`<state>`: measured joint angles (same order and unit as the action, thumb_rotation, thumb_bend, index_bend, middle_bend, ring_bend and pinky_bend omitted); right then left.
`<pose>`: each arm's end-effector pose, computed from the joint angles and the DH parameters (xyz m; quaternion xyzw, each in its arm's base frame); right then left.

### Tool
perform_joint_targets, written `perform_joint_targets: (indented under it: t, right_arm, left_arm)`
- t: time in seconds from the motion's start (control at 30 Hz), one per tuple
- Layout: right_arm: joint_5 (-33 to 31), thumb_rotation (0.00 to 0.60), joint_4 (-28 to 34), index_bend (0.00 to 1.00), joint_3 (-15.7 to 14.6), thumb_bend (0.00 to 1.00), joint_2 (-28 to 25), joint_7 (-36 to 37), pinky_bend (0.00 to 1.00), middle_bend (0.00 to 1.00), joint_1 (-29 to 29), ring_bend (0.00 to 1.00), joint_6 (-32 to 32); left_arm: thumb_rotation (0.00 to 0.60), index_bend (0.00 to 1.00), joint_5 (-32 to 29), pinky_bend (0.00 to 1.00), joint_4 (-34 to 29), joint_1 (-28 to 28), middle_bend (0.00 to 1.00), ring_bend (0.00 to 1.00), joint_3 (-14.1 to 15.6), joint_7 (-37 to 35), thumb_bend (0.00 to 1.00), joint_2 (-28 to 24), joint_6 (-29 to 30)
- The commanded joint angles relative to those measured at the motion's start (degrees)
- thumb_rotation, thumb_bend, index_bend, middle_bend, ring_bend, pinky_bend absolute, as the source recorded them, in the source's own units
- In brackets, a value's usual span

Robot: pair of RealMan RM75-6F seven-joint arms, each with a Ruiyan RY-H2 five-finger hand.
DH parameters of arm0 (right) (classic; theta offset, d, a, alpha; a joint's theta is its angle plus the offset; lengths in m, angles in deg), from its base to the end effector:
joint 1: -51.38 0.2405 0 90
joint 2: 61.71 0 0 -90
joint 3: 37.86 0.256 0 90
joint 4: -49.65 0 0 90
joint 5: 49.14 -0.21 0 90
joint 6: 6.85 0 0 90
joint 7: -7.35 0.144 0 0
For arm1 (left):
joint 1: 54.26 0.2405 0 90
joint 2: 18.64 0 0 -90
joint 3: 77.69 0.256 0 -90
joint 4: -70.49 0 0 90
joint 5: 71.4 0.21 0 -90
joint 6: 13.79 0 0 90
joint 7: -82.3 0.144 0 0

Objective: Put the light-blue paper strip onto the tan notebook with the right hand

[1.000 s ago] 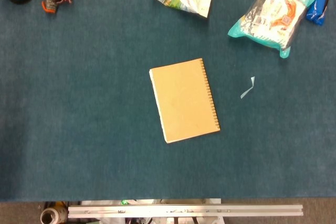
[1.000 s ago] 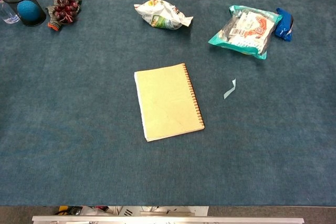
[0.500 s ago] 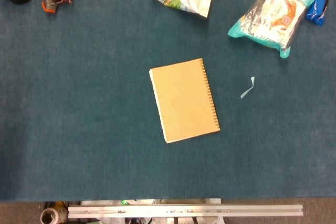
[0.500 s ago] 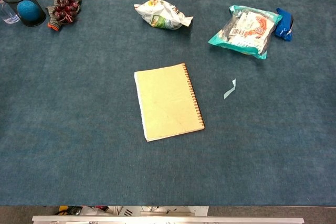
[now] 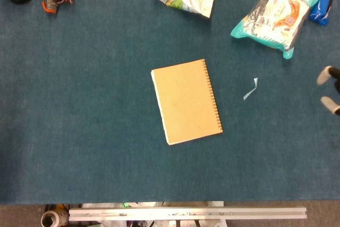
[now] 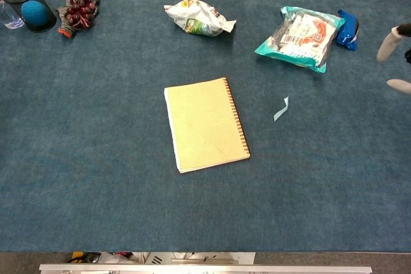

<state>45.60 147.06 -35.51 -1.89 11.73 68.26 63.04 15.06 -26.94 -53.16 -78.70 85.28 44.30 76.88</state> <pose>-0.2531 -0.2285 0.1305 0.7160 -0.3797 0.3941 0.4334 -0.3079 0.1415 0.1660 -0.5611 -0.4018 -0.3819 0.6147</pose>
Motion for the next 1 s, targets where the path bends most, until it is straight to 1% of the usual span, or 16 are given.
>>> perform_joint_targets:
  t: [0.03, 0.2, 0.4, 0.7, 1.0]
  right_arm:
    - [-1.31, 0.600, -0.62, 0.51, 0.06, 0.25, 1.86, -1.26, 1.00, 0.99, 3.48, 1.00, -5.42]
    - [-3.43, 0.600, -1.95, 0.51, 0.31, 0.25, 4.72, -3.87, 1.00, 0.99, 7.52, 1.00, -12.07]
    - [-6.00, 0.600, -4.16, 0.51, 0.82, 0.25, 8.85, -6.51, 1.00, 0.99, 11.18, 1.00, -17.21]
    - [-9.94, 0.600, -9.21, 0.52, 0.95, 0.25, 15.59, -10.04, 1.00, 0.99, 15.26, 1.00, -22.80]
    - [-14.03, 0.600, -14.25, 0.52, 1.41, 0.27, 21.30, -12.60, 1.00, 0.99, 18.33, 1.00, -26.30]
  left_arm:
    - [0.600, 0.02, -0.14, 0.00, 0.12, 0.11, 0.00, 0.00, 0.01, -0.13, 0.32, 0.01, 0.02]
    - [0.600, 0.02, -0.46, 0.00, 0.48, 0.25, 0.00, 0.00, -0.03, -0.57, 0.32, 0.12, -0.07]
    - [0.600, 0.02, -0.86, 0.00, 0.97, 0.38, 0.00, 0.00, -0.13, -1.02, 0.32, 0.33, -0.19]
    - [0.600, 0.02, -1.27, 0.00, 1.69, 0.36, 0.00, 0.00, -0.36, -1.75, 0.32, 0.61, -0.50]
    - [0.600, 0.02, -1.69, 0.00, 2.54, 0.29, 0.00, 0.00, -0.56, -2.70, 0.32, 0.68, -0.91]
